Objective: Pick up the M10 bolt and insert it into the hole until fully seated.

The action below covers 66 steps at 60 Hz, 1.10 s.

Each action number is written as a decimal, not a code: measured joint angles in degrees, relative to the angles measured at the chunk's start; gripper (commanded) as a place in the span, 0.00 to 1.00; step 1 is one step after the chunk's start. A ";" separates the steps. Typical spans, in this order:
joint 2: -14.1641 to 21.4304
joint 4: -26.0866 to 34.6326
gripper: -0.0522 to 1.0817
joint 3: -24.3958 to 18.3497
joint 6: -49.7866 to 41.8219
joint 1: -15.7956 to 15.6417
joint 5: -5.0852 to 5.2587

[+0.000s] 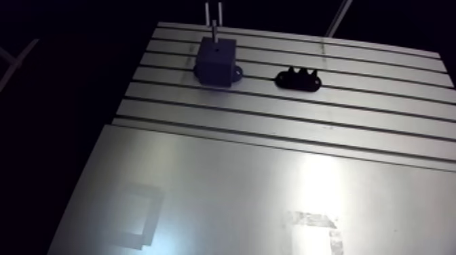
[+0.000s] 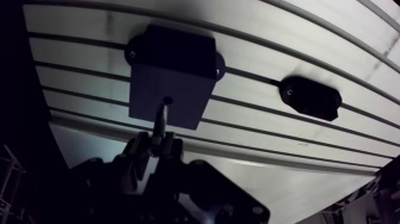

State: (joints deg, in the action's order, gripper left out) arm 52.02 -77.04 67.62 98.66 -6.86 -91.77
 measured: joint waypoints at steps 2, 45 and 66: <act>-0.01 0.03 1.00 -0.01 0.00 0.00 -0.08; -0.06 0.86 1.00 -0.07 0.00 -0.08 -1.02; -0.07 0.89 1.00 0.32 0.00 -0.11 -1.00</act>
State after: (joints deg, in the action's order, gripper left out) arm 51.96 -76.15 67.94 98.66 -6.97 -92.77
